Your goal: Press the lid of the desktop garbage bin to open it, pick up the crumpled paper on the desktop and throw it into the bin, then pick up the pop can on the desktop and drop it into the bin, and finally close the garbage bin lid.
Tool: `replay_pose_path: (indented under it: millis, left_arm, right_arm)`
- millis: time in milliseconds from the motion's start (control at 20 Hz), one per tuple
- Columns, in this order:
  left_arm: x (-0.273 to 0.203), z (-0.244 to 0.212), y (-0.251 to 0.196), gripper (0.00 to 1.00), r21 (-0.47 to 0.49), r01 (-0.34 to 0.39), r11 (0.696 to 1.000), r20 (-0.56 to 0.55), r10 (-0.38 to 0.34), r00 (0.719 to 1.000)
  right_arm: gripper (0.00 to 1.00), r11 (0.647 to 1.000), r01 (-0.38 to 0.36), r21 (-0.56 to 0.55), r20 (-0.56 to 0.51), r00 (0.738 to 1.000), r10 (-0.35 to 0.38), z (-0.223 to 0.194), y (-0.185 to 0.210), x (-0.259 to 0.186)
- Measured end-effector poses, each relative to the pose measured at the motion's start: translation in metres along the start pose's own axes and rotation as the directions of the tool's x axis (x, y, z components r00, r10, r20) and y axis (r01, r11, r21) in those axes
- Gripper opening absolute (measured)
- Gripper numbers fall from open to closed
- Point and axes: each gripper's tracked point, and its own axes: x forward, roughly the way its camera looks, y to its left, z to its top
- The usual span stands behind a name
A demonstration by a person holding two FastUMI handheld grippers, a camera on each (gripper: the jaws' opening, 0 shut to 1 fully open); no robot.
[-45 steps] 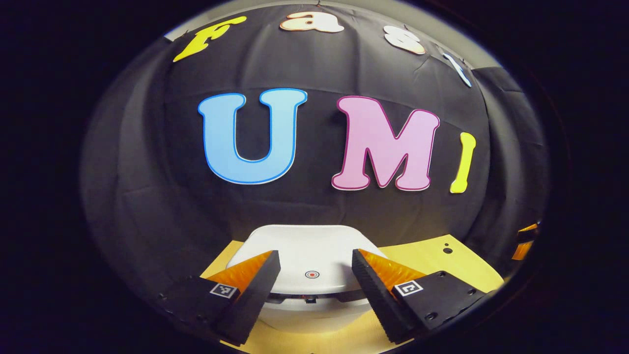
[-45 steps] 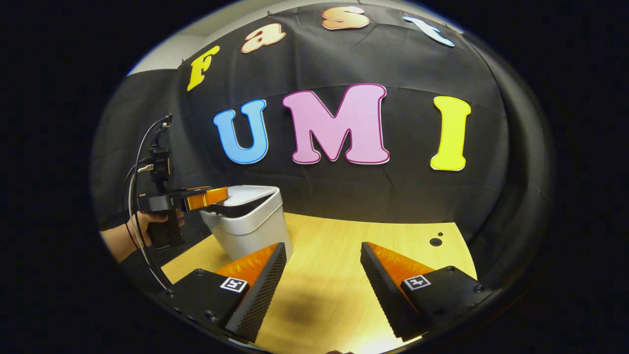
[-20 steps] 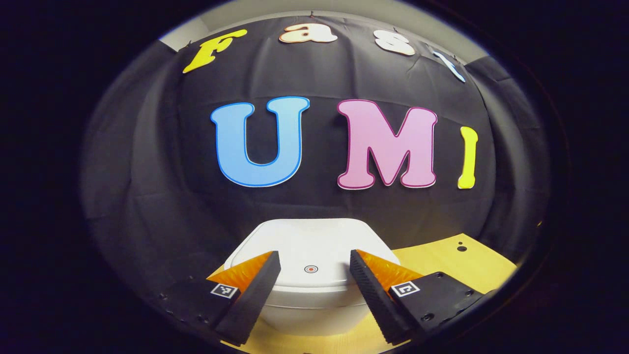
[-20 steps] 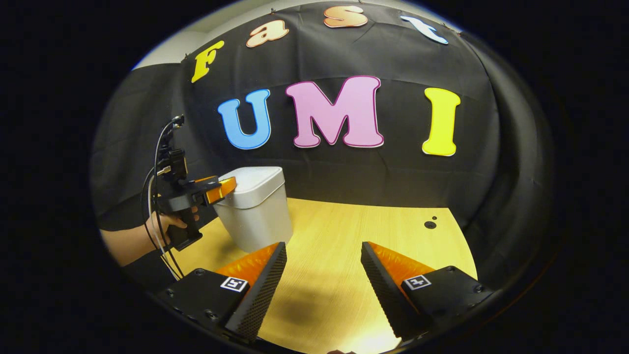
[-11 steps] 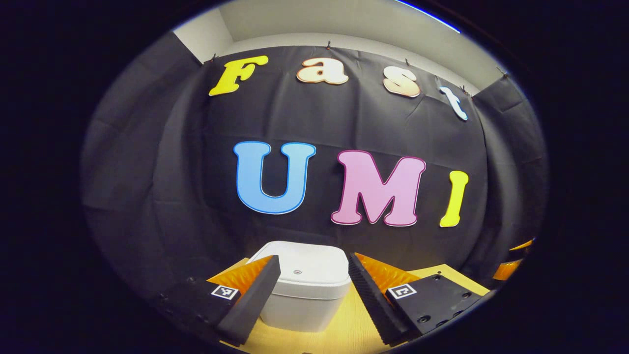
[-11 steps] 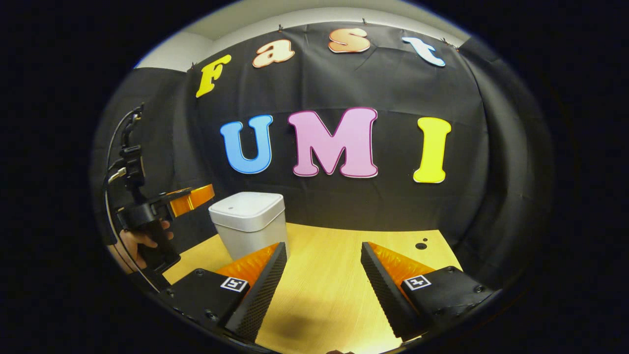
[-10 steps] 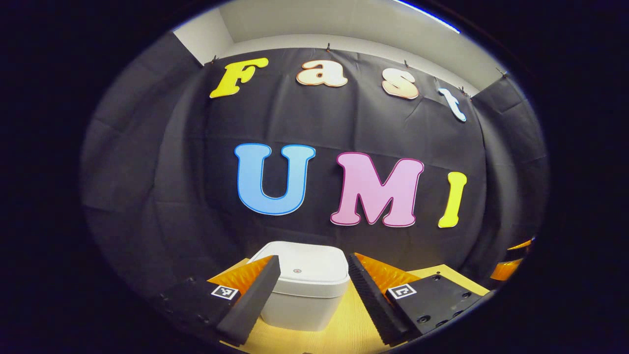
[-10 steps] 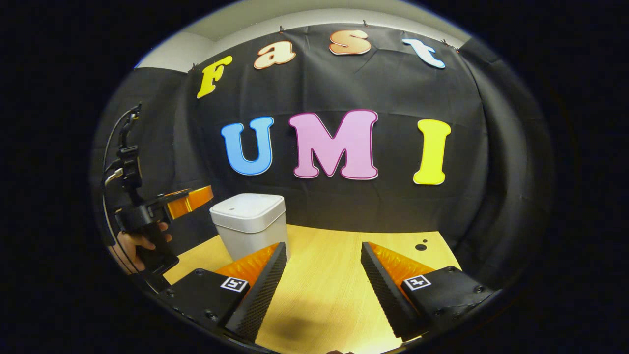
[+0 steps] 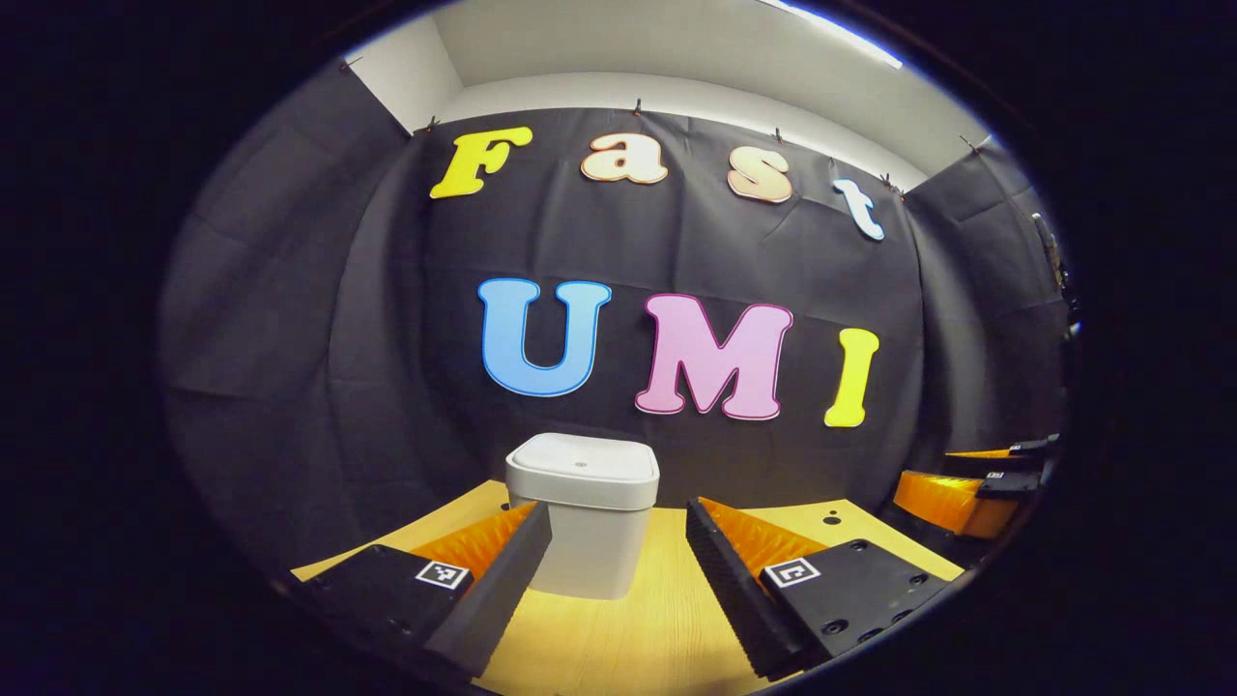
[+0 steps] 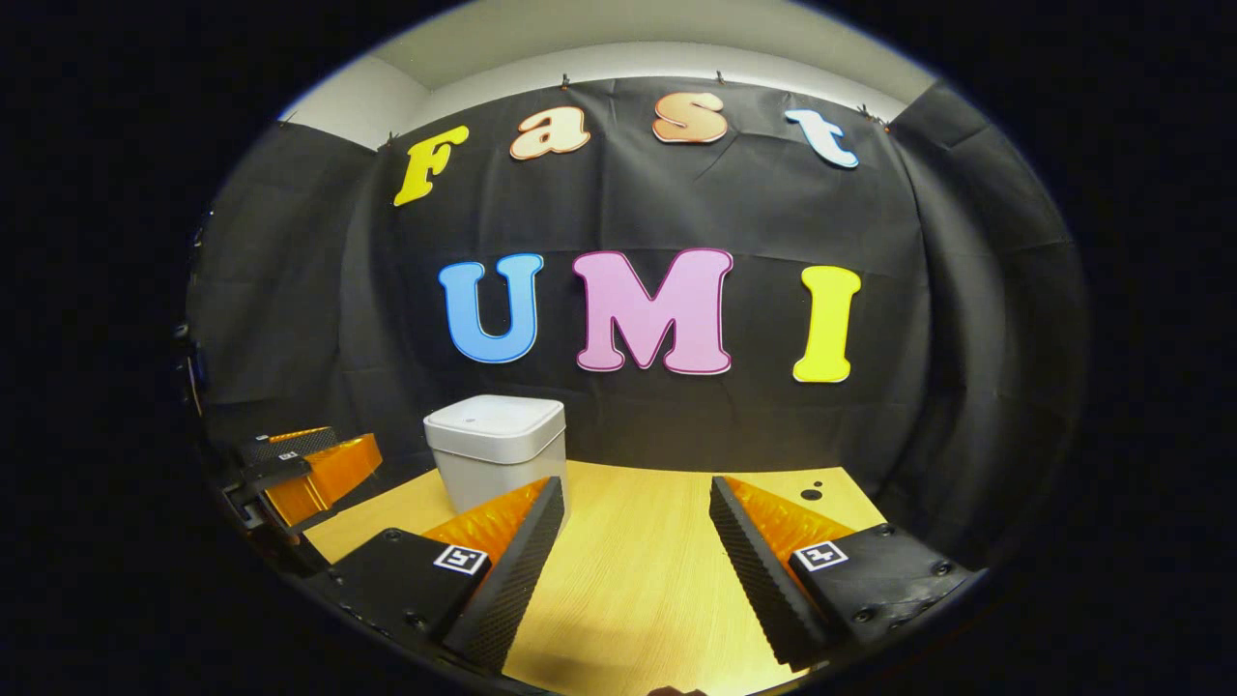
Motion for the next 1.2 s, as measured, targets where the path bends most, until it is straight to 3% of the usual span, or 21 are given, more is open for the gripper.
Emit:
replay_pose_path:
  millis: [200, 400, 1200]
  left_arm:
    - [-0.016, 0.021, -0.003, 0.95, 0.043, 0.049, 0.998, 0.044, -0.050, 0.998]
    - [-0.030, 0.028, 0.000, 0.95, -0.008, 0.080, 0.997, 0.039, -0.080, 0.996]
    - [-0.020, 0.057, 0.015, 0.95, 0.086, 0.102, 0.991, 0.138, -0.113, 0.984]
  right_arm:
    - [0.99, 0.999, 0.041, -0.033, 0.100, 0.994, -0.038, 0.024, 0.012, -0.024]
    - [0.98, 0.994, 0.082, -0.076, 0.168, 0.983, -0.068, 0.037, 0.020, -0.037]
    - [0.99, 0.995, 0.054, -0.088, 0.189, 0.981, -0.037, 0.050, 0.045, -0.039]
